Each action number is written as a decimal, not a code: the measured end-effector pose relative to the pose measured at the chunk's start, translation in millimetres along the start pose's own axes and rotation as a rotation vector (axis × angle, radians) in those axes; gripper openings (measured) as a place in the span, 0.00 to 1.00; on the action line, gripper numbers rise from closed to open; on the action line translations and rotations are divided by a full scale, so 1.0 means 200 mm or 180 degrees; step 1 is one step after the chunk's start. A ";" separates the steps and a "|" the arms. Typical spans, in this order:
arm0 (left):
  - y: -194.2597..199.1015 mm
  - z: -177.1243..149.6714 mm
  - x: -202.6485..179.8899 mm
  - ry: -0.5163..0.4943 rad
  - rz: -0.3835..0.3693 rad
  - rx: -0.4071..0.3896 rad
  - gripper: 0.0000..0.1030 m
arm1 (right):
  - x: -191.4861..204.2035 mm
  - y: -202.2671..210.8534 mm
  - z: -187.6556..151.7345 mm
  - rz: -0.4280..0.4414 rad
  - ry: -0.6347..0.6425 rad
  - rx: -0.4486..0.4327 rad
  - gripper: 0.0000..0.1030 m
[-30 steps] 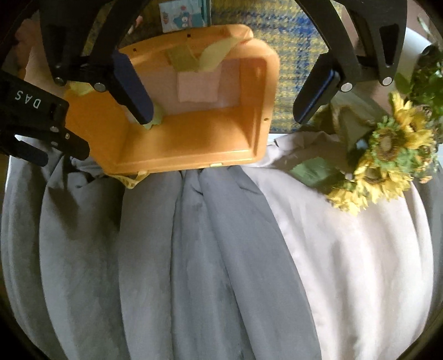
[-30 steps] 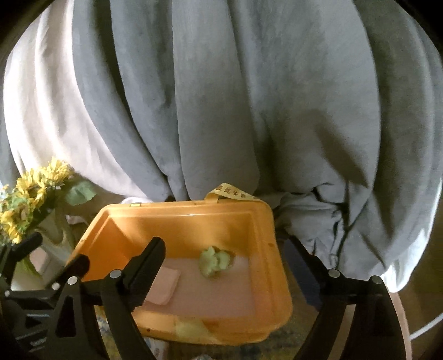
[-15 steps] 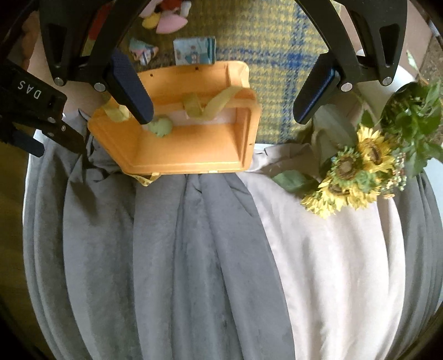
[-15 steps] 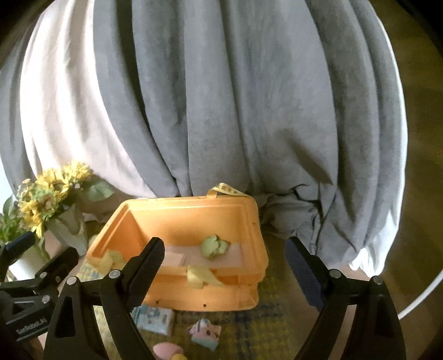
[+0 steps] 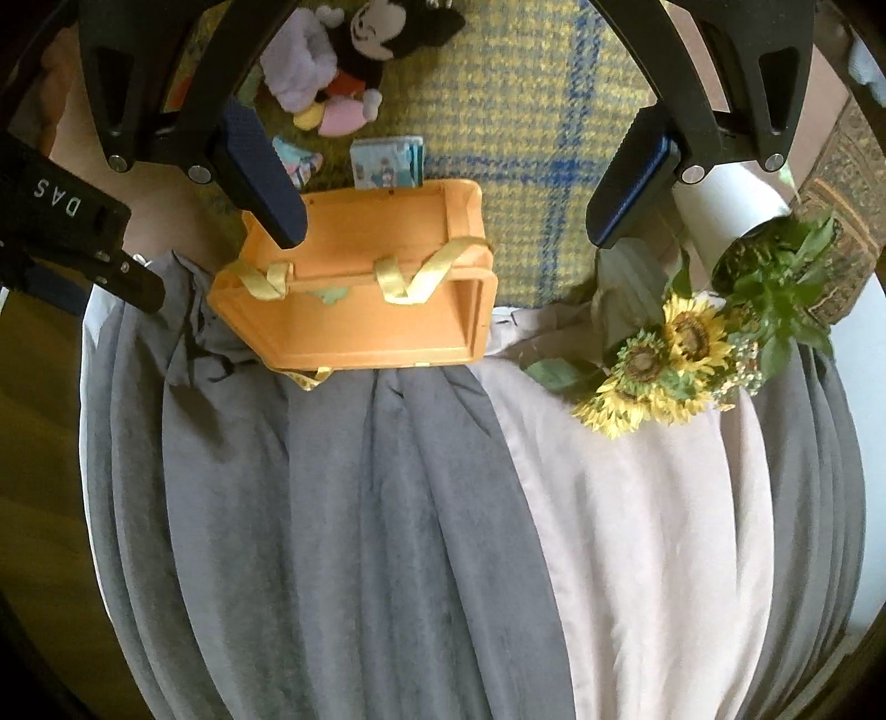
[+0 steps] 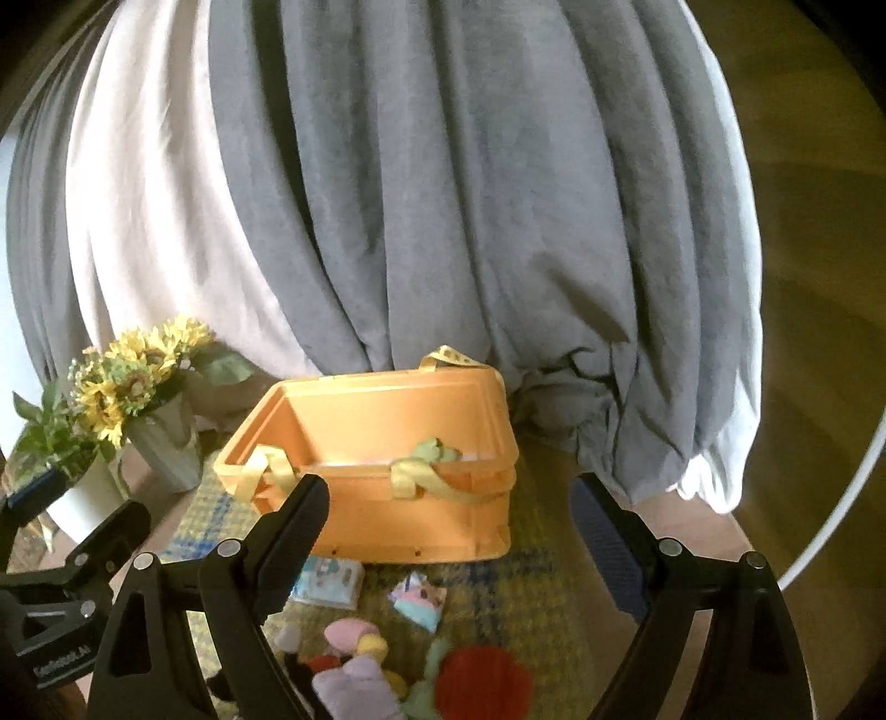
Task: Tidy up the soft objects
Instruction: 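Withdraw both tools from the crate back toward the remaining toys, then grasp the Mickey Mouse plush with the left tool while the right tool grasps the red pompom, then lift the Mickey plush and red pompom into the orange crate and open both tools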
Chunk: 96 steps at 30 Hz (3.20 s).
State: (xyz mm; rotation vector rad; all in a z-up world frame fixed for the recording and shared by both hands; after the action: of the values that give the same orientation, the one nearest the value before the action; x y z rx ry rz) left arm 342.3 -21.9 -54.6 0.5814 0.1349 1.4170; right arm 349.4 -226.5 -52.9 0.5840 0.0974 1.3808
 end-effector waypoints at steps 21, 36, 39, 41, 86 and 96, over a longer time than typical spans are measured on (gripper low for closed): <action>0.04 -0.42 -0.12 0.0157 -0.0053 0.0527 1.00 | -0.12 0.06 -0.32 -0.0090 0.0005 0.0255 0.87; -0.05 -0.68 -0.24 0.0177 -0.0196 0.0895 1.00 | -0.19 -0.06 -0.56 -0.0076 0.0023 0.0680 0.87; -0.10 -0.73 -0.26 0.0177 -0.0218 0.0986 1.00 | -0.21 -0.10 -0.60 -0.0084 0.0030 0.0743 0.87; -0.13 -0.76 -0.27 0.0186 -0.0234 0.1030 1.00 | -0.22 -0.12 -0.63 -0.0104 0.0041 0.0772 0.87; -0.24 -0.76 -0.31 0.0360 -0.0301 0.0844 0.56 | -0.29 -0.35 -0.80 -0.0059 -0.0129 0.1049 0.43; -0.13 -0.63 -0.23 0.0450 -0.0211 0.0605 0.56 | -0.20 -0.21 -0.63 0.0085 -0.0084 0.0779 0.43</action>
State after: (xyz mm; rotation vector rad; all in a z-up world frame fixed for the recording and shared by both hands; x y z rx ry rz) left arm 304.1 -29.6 -185.1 0.6266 0.4017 1.3890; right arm 329.4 -224.8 -190.4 0.8097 0.2405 1.3967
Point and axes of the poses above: each gripper's, at about its wrist camera, not at the fingertips, and y roughly against the way its jaws point, x to its left, z to its top, the point moved 7 cm from there along -y, roughly the way its jaws point, and after that the axes turned 13 degrees about -y, right-handed, at the moved point
